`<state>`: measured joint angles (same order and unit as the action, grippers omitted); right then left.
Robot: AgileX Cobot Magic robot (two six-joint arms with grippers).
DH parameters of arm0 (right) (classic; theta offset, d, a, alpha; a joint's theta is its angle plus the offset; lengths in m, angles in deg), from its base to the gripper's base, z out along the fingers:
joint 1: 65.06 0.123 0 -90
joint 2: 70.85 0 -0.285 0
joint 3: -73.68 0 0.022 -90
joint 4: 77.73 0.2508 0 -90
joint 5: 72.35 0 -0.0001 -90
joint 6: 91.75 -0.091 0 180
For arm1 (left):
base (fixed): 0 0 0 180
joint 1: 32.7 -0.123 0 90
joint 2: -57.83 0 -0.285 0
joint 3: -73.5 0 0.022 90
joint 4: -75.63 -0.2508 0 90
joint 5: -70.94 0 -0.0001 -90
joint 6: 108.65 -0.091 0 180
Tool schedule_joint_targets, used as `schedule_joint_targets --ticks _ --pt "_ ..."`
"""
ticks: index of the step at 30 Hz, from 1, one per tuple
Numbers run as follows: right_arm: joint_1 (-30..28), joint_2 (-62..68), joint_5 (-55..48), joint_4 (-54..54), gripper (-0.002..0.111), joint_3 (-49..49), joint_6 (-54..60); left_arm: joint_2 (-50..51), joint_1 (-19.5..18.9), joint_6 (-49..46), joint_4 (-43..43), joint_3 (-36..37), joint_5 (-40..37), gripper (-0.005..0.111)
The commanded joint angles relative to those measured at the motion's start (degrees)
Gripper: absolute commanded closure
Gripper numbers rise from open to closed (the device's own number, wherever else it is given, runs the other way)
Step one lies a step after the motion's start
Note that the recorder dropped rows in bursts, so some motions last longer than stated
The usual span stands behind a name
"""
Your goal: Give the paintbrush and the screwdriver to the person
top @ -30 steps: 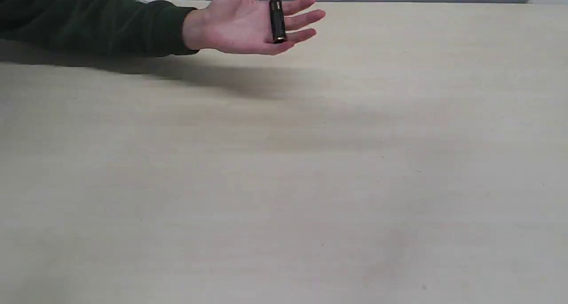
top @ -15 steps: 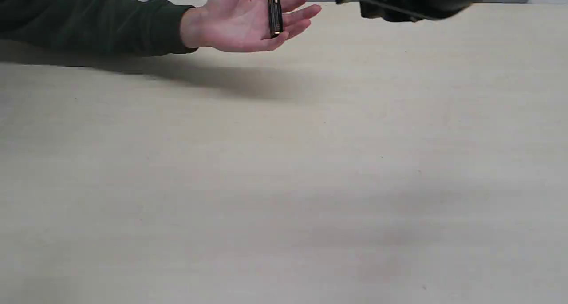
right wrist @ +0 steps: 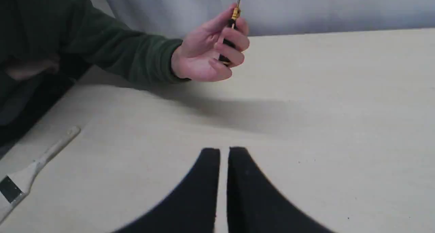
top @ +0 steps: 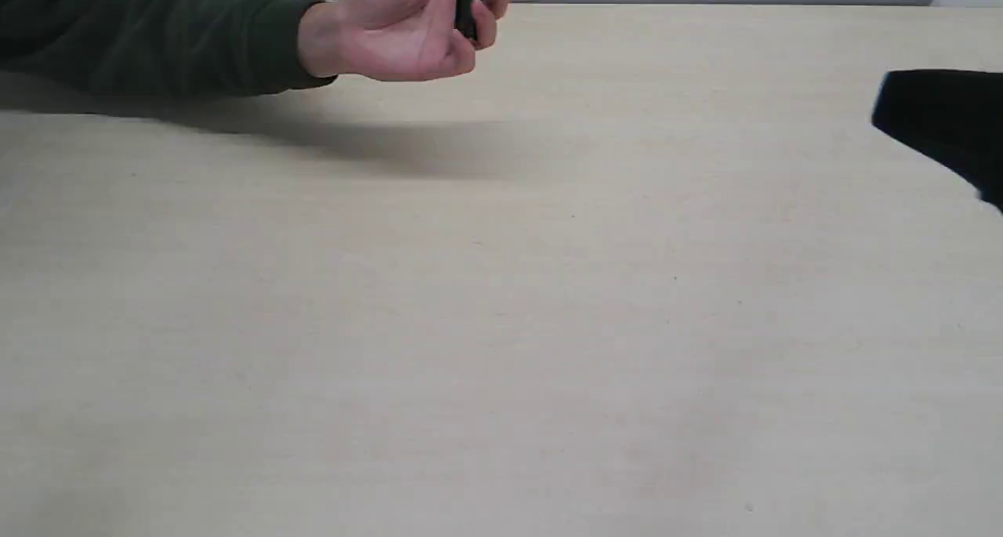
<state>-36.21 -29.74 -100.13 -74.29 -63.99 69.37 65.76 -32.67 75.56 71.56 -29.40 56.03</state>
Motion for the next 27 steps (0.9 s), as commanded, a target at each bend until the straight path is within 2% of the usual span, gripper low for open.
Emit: schedule_joint_targets --ticks 1,11,19,27 --pt "-0.04 -6.73 0.97 0.82 0.104 3.10 -0.08 -0.14 0.37 0.12 0.24 0.12 0.60 0.107" --pt "-0.04 -20.34 2.63 3.12 0.104 10.43 2.25 -0.14 0.37 0.12 0.07 0.12 0.63 0.107" --pt "-0.04 -33.32 7.30 13.70 0.104 15.67 14.45 -0.14 0.37 0.12 0.07 0.12 0.63 0.107" --pt "-0.04 -33.32 10.60 21.73 0.104 18.99 25.93 -0.14 0.37 0.12 0.07 0.12 0.63 0.107"
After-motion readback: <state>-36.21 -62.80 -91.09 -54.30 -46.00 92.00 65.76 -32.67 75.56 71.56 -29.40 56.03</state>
